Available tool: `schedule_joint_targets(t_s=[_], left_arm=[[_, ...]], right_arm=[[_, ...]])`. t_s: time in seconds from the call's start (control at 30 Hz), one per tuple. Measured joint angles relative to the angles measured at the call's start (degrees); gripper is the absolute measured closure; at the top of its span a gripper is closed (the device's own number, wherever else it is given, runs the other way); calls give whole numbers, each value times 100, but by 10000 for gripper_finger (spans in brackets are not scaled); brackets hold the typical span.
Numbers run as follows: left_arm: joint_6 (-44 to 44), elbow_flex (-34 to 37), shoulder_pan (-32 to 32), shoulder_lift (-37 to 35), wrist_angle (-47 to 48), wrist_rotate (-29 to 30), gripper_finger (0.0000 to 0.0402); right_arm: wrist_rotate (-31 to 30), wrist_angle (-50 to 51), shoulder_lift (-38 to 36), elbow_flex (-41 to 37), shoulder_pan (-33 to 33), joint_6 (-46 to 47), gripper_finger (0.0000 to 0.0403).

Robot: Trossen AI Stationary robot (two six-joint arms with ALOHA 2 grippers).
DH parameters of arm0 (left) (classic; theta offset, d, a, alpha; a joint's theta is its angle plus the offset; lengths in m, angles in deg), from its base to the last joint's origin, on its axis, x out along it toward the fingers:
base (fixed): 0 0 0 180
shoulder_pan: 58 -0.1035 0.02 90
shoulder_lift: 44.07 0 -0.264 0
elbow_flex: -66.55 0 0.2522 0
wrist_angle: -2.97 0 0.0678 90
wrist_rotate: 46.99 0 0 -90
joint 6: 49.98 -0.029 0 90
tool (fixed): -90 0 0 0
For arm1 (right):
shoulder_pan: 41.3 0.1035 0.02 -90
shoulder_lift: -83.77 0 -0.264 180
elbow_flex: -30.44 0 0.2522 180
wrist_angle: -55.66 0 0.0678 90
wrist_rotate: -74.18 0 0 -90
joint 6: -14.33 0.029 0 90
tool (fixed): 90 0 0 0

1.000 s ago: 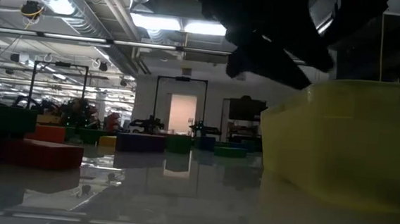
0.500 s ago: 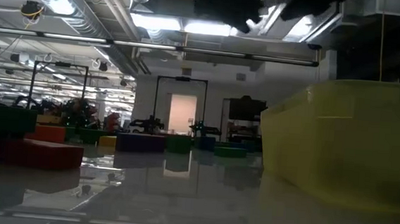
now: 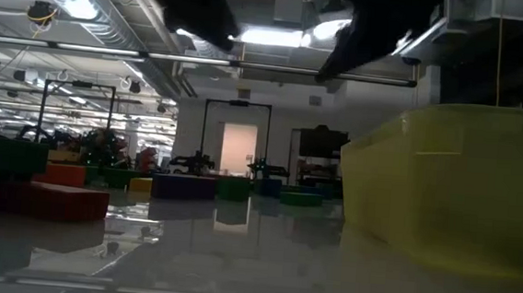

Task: Sort blocks by size
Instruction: Put the long green block into the yellow bin

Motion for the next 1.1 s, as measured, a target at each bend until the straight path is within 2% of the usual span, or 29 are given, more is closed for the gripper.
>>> schedule_joint_targets(t_s=[0.13, 0.27, 0.67, 1.1], left_arm=[[70, 681, 2, -326, -525, -1, 218], [31, 1098, 0, -408, -821, 0, 217], [-326, 1514, -204, -403, -1238, -9, 217], [-507, 1513, -374, -403, -1462, -13, 217]], right_arm=[[946, -11, 329, 0, -640, -425, 230], [1349, -24, 727, 0, -1089, -802, 230], [1617, -183, 1716, 0, -1584, -1598, 230], [1728, -322, 1924, 0, -1584, -2009, 230]])
